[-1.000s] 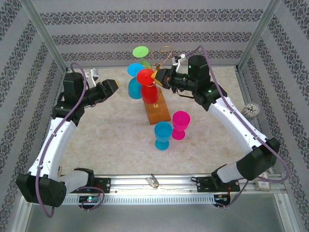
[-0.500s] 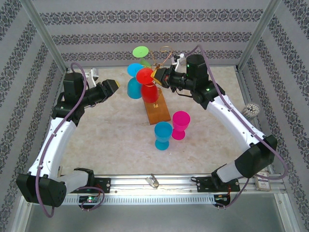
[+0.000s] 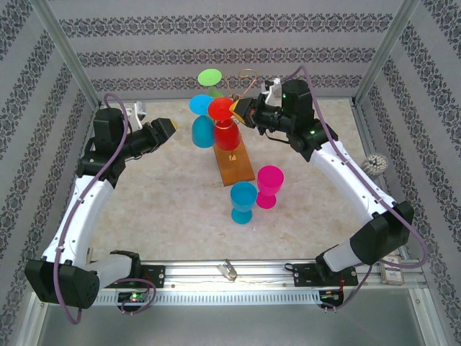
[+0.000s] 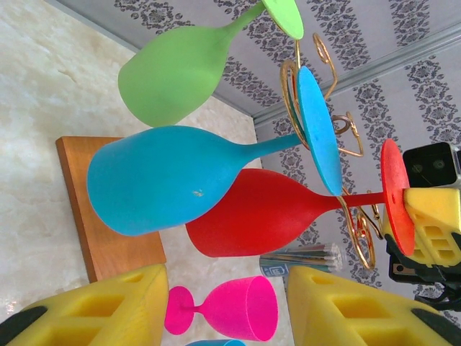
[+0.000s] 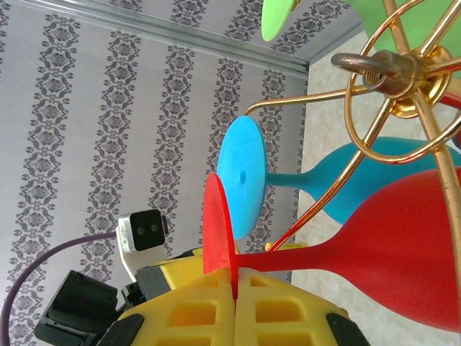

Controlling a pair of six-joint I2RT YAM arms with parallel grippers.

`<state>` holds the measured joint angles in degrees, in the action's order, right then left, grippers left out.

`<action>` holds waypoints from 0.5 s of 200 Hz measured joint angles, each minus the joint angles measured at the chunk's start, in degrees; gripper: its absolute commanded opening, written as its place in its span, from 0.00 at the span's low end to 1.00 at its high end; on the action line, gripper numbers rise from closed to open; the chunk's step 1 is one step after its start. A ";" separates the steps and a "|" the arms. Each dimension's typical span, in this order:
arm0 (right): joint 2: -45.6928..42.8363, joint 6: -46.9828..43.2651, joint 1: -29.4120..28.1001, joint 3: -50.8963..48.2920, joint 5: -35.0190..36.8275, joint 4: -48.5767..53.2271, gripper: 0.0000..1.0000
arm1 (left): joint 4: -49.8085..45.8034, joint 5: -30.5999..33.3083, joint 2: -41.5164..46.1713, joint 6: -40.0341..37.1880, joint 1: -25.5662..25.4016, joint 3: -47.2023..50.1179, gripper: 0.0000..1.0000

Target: Take the wine glass off the wine glass rack

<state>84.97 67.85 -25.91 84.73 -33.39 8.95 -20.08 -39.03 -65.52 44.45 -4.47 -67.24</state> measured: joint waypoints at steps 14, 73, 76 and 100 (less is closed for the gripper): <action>0.00 0.28 0.31 0.00 0.11 -0.26 0.00 | 0.00 -0.02 0.00 0.00 0.09 0.00 0.48; -0.63 1.55 1.73 -1.05 0.74 -1.55 0.00 | 0.00 -0.02 0.00 0.00 0.09 0.00 0.48; -0.74 1.66 1.73 -1.11 0.83 -1.57 0.00 | 0.00 -0.02 0.00 0.00 0.09 0.00 0.48; -1.64 1.92 1.86 -1.90 1.14 -1.57 0.00 | 0.00 -0.02 0.00 0.02 0.09 0.00 0.48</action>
<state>83.33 69.78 -24.05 82.83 -32.25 7.38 -20.08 -39.05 -65.52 44.47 -4.38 -67.24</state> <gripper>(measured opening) 0.052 0.480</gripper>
